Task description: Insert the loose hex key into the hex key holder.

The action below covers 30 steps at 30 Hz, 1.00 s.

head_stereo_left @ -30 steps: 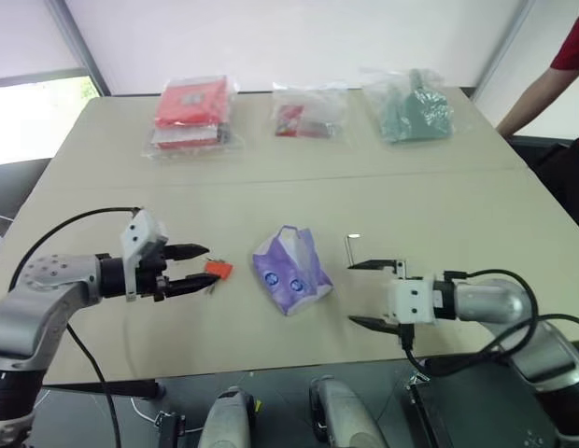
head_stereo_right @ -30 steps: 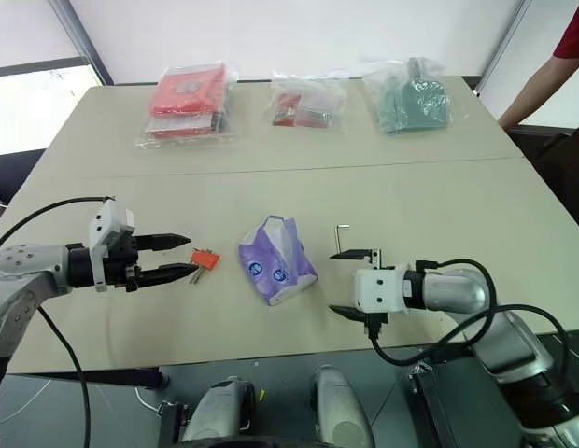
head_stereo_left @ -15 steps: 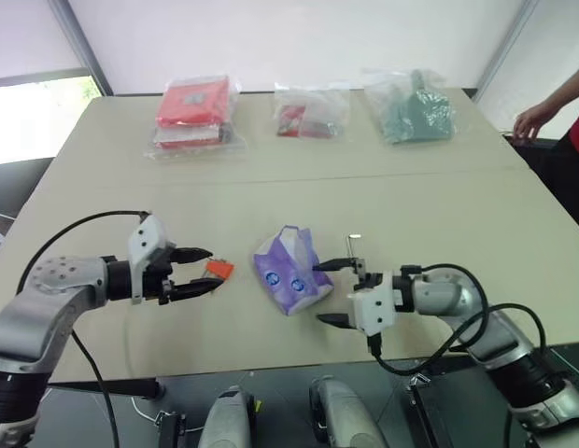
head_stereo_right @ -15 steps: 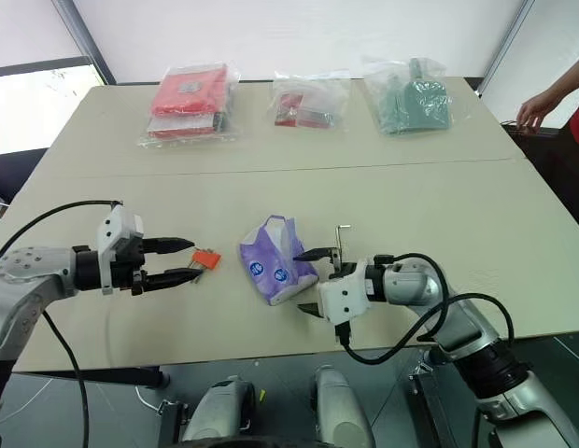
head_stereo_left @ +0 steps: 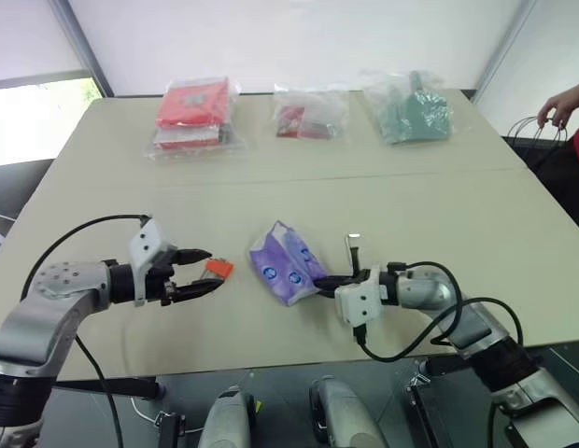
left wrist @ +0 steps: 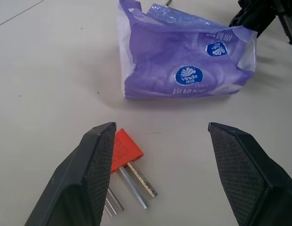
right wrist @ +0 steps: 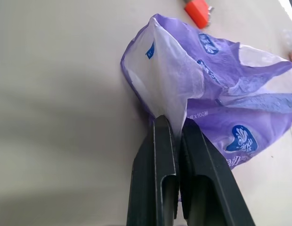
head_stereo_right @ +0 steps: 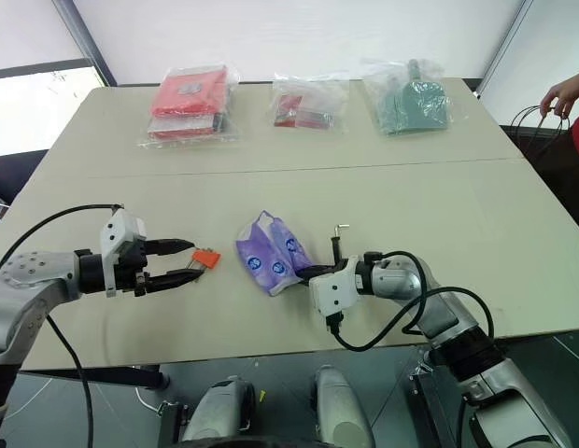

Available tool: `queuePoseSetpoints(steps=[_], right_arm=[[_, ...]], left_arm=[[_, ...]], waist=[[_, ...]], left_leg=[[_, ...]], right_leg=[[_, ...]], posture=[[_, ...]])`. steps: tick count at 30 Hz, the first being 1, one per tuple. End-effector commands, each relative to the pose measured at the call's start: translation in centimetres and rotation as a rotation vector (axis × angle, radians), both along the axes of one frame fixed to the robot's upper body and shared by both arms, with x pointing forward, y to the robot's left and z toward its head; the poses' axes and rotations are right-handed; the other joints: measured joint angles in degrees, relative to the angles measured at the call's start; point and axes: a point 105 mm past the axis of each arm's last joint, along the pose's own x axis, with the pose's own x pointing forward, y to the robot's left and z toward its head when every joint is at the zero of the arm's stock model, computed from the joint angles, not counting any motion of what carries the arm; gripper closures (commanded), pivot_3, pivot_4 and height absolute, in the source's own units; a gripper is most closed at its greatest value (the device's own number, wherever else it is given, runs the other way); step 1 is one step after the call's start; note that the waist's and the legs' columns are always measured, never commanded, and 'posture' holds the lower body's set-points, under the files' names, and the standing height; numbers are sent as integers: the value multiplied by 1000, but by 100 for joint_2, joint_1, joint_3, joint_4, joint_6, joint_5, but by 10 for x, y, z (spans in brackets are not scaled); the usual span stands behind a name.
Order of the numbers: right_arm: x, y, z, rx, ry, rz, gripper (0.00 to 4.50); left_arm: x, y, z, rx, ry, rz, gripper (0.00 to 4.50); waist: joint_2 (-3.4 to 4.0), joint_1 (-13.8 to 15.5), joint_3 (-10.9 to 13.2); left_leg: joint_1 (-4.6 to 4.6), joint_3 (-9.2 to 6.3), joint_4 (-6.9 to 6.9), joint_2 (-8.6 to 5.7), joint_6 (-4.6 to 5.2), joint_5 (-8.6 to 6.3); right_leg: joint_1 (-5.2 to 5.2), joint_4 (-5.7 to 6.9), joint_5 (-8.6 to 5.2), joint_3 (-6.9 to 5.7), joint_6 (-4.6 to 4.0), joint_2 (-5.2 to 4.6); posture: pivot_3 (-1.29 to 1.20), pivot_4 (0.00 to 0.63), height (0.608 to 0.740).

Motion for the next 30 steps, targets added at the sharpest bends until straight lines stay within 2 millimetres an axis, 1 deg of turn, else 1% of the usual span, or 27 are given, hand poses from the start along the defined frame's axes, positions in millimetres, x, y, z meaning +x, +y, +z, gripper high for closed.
queuePoseSetpoints(steps=[1,2,4,5,7,8,9,12,16,21,23,26,30], right_arm=[[20,-8,42,170,-162,-132,4478],[26,-13,50,219,-173,-187,4478],[39,-32,67,291,-227,-321,4478],[45,-47,77,318,-264,-401,4478],[58,-91,94,310,-357,-624,4478],[60,-105,99,305,-385,-692,4478],[65,-121,99,266,-400,-782,4478],[71,-153,95,201,-372,-961,4478],[76,-195,87,107,-345,-1135,4478],[77,-225,81,16,-336,-1258,4478],[78,-232,81,0,-347,-1285,4478],[78,-234,80,17,-342,-1298,3566],[76,-234,84,26,-334,-1307,1590]], left_arm=[[2,-3,7,-6,-41,-13,1235],[2,-4,7,-12,-40,-14,1235],[0,-6,8,-28,-33,-27,1235],[-1,-7,7,-29,-31,-35,1235],[1,-9,7,-31,-32,-37,1235],[2,-9,7,-32,-34,-35,1235],[3,-9,6,-32,-33,-36,1235],[2,-13,3,-26,-28,-57,1235],[4,-18,2,-20,-28,-88,1235],[7,-15,4,-18,-39,-75,1235],[6,-15,3,-20,-40,-70,1235],[5,-15,2,-23,-41,-65,1235],[3,-15,1,-13,-40,-71,1235]], waist=[[0,-1,0],[0,-1,0],[0,7,0],[0,15,0],[1,39,1],[1,57,1],[1,70,1],[2,100,0],[2,103,1],[4,104,2],[4,82,2],[4,69,2],[4,20,2]], left_leg=[[0,0,0,0,0,0],[0,0,1,0,0,0],[-1,0,1,0,0,0],[-2,-1,2,0,0,0],[-3,-1,3,-1,0,0],[-4,-1,4,-2,0,0],[-5,0,4,-3,0,0],[-3,1,5,-3,0,0],[-2,2,4,-2,0,0],[-3,3,5,-3,0,0],[-3,3,5,-3,1,0],[-3,3,4,-3,1,-1],[-4,2,4,-2,1,-1]], right_leg=[[0,0,0,0,0,0],[0,0,0,0,0,0],[0,1,0,0,0,-1],[-1,2,0,0,0,-1],[-1,2,0,0,0,-2],[-1,1,0,0,0,-4],[-1,0,0,0,0,-5],[-1,0,-1,1,-2,-4],[-3,1,-1,4,-2,-1],[-3,0,-1,6,-2,-1],[-3,0,-1,7,-2,0],[-4,0,-1,8,-1,1],[-3,0,-1,8,0,0]], posture=[[0,150,740],[0,150,740],[0,150,740],[0,150,740],[0,150,740],[0,150,740],[0,150,740],[0,150,740],[0,150,740],[0,150,740],[0,150,740],[0,150,740],[0,150,740]])
